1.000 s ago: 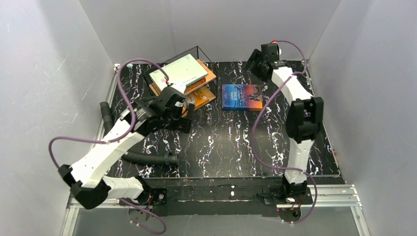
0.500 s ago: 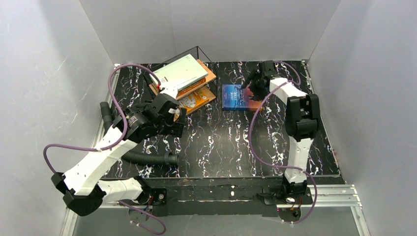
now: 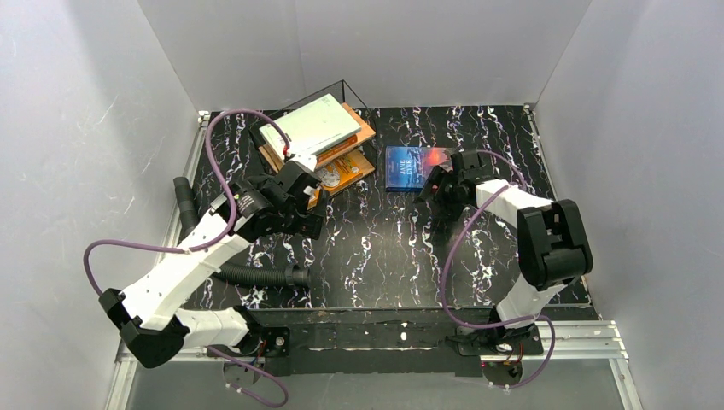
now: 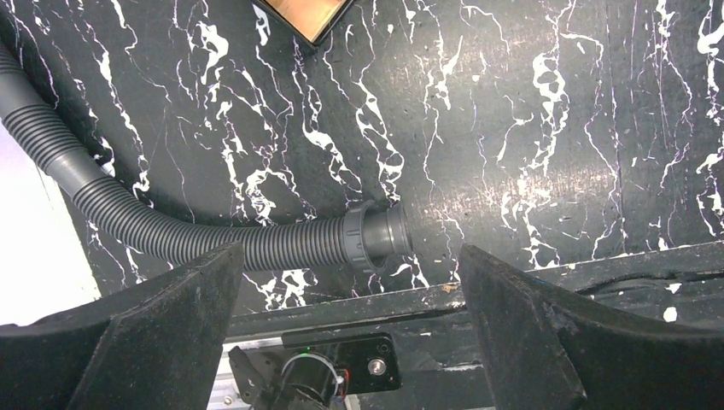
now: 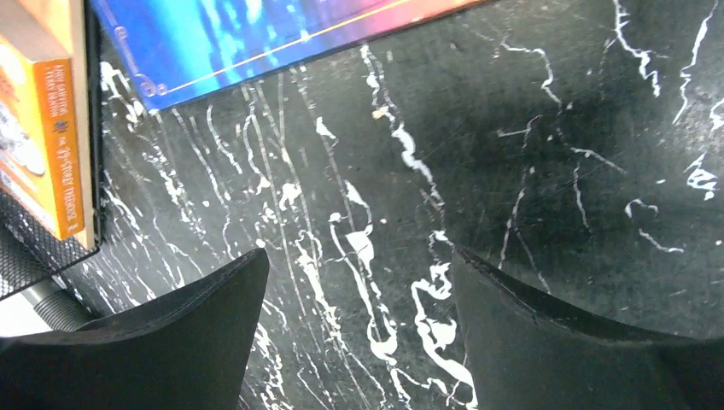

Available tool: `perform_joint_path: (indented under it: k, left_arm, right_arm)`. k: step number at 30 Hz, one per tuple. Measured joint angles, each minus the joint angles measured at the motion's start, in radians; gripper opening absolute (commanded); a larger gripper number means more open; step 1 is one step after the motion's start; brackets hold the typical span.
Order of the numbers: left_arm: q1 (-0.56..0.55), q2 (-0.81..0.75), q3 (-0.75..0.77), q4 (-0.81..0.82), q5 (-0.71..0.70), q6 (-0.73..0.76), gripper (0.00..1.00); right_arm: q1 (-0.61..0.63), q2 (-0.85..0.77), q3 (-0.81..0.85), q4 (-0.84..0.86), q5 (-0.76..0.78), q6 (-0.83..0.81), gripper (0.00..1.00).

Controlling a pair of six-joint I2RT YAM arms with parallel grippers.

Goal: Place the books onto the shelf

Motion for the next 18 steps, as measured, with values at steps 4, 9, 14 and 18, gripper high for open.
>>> perform_joint_path:
  k: [4,9,14,18]
  left_arm:
    - [0.0,0.0,-0.006,0.0,0.008,-0.012,0.98]
    - [0.0,-0.026,-0.035,-0.002,0.008,-0.032,0.98]
    - [0.0,-0.055,-0.037,-0.015,0.004,-0.042,0.98]
    - [0.0,-0.077,-0.037,-0.026,0.003,-0.043,0.98]
  right_arm:
    - [0.02,-0.038,0.012,-0.02,0.032,-0.01,0.86]
    - [0.021,-0.003,0.166,-0.049,0.095,-0.027,0.87]
    - [0.021,0.14,0.431,-0.054,0.175,-0.026,0.86]
    - [0.021,0.38,0.776,-0.132,0.214,-0.03,0.84]
